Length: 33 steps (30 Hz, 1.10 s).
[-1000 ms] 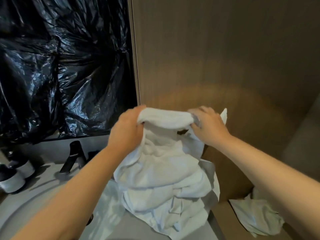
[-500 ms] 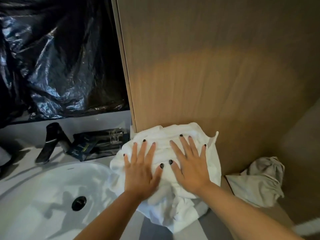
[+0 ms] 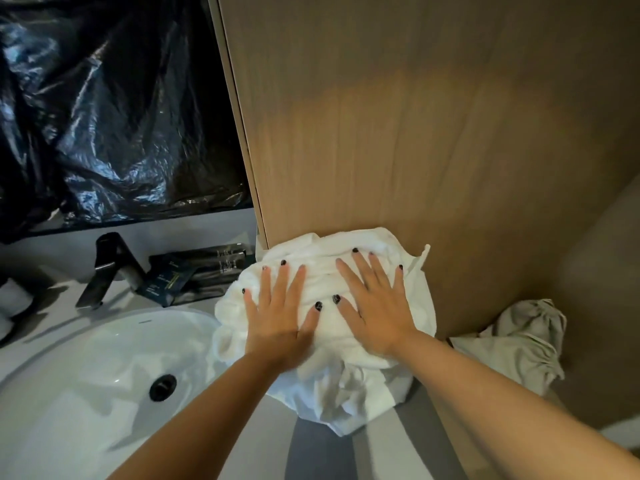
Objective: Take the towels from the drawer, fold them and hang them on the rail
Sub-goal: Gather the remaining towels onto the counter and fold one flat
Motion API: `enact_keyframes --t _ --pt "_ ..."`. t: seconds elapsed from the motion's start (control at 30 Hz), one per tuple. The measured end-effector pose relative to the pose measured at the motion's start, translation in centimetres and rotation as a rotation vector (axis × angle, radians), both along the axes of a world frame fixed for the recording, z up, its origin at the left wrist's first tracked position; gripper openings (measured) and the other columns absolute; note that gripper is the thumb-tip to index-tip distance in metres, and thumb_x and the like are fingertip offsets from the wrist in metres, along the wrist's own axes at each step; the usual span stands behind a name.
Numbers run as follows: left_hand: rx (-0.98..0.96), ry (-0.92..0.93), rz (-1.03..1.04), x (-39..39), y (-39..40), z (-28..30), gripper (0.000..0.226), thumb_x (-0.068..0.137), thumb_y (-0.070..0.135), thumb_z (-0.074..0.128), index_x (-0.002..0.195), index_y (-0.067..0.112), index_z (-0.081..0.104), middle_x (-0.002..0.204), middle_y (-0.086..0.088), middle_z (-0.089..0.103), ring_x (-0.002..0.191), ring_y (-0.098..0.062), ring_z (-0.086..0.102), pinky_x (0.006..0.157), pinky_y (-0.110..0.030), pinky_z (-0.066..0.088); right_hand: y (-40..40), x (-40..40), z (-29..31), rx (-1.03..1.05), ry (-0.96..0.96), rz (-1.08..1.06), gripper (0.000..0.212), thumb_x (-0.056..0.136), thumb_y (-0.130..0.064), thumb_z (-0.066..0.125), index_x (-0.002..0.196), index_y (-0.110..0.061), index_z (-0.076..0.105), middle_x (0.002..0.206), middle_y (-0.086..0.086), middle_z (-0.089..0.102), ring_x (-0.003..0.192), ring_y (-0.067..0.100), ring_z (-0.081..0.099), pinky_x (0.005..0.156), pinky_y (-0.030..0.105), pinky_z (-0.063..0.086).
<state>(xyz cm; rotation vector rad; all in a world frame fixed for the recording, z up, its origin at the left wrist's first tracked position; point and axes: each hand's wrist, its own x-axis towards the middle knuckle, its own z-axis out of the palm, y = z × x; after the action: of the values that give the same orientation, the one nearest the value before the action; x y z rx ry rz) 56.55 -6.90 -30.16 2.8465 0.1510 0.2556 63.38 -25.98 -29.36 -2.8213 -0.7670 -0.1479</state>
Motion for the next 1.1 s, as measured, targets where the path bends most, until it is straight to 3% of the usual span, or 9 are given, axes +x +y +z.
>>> enact_keyframes --t 0.2,0.37,0.77,1.1 --pt "-0.024 -0.003 0.007 -2.8 -2.8 3.0 0.066 0.101 0.055 0.019 0.157 0.031 -0.008 0.165 0.004 -0.016 0.150 -0.019 -0.019 0.119 -0.054 -0.010 -4.5 -2.6 3.5 0.124 0.099 0.091 0.067 0.103 -0.050 0.024 0.158 -0.024 -0.005 0.164 -0.006 -0.016 0.149 0.012 -0.019 0.123 0.043 -0.006" --pt "-0.062 -0.059 -0.021 -5.1 -8.0 4.6 0.068 0.101 0.055 0.021 0.158 0.026 -0.001 0.166 -0.001 -0.011 0.152 -0.020 -0.015 0.121 -0.047 -0.005 -10.5 -6.1 5.0 0.123 0.060 0.114 0.068 0.104 -0.048 0.027 0.158 -0.020 -0.004 0.165 -0.004 -0.012 0.150 0.011 -0.015 0.119 0.031 -0.009" --pt "-0.084 -0.060 -0.024 -14.0 -26.3 4.9 0.065 0.103 0.047 0.030 0.158 0.019 0.010 0.166 -0.006 -0.004 0.152 -0.020 -0.009 0.122 -0.037 -0.001 -28.6 -14.7 4.9 0.098 0.051 0.151 0.069 0.104 -0.047 0.030 0.158 -0.017 0.000 0.166 -0.002 -0.003 0.151 0.011 -0.011 0.120 0.032 -0.005" --pt "-0.061 0.112 -0.162 -18.0 -35.3 1.6 0.067 0.103 0.050 0.028 0.158 0.018 0.010 0.166 -0.006 -0.003 0.152 -0.018 -0.010 0.124 -0.036 0.001 -37.8 -20.2 0.4 0.042 0.250 0.033 0.068 0.104 -0.047 0.030 0.158 -0.017 0.001 0.165 -0.001 -0.006 0.151 0.012 -0.010 0.124 0.036 0.002"
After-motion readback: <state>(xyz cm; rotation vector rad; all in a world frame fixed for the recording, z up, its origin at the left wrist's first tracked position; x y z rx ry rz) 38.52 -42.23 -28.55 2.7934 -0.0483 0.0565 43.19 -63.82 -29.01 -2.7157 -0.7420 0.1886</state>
